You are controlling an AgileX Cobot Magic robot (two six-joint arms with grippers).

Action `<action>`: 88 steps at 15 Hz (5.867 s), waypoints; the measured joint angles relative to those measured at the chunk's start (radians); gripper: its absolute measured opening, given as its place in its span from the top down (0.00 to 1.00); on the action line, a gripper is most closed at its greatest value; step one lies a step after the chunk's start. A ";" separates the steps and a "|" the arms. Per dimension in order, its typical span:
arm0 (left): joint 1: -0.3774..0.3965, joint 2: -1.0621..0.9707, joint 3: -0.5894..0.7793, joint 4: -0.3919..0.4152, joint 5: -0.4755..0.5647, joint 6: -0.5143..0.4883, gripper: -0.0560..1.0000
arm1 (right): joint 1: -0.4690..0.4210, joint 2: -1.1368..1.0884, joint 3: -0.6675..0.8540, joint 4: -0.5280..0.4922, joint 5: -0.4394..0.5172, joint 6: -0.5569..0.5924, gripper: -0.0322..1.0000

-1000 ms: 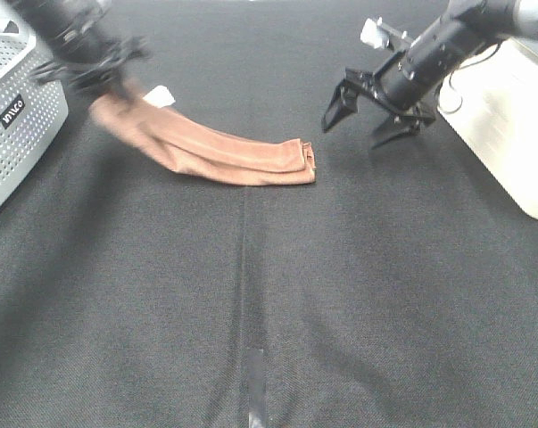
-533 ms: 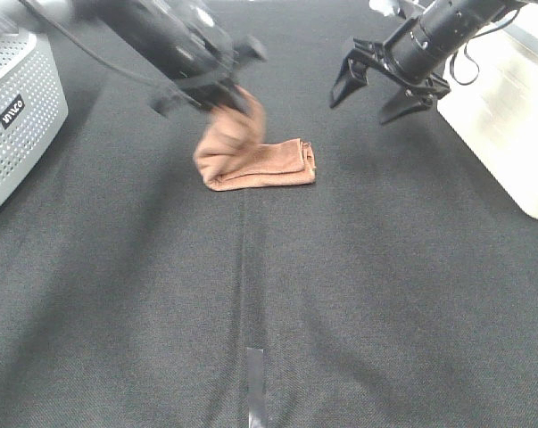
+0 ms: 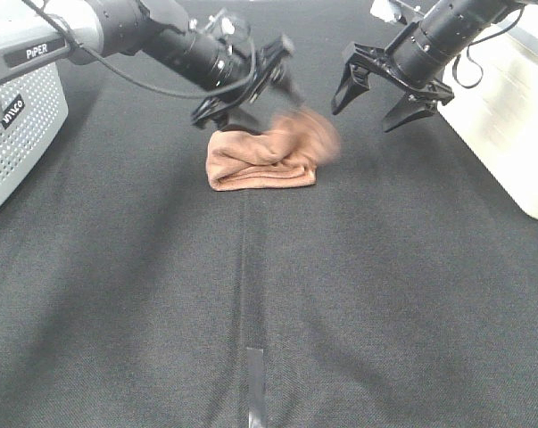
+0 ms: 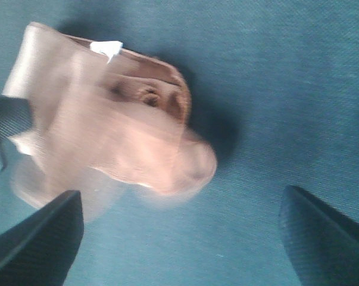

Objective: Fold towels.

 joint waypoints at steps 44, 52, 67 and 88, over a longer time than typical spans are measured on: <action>0.229 -0.666 -0.030 0.442 0.384 0.285 0.22 | 0.019 -0.823 0.599 -0.238 0.166 0.026 0.16; 0.229 -1.497 1.156 0.574 0.375 0.368 0.22 | 0.019 -1.566 1.175 -0.308 0.114 0.051 0.16; 0.229 -2.489 1.844 0.552 0.243 0.495 0.22 | 0.019 -2.260 1.506 -0.383 0.030 0.032 0.16; 0.364 -2.581 1.844 0.565 0.242 0.496 0.22 | -0.137 -2.339 1.508 -0.363 0.028 0.032 0.16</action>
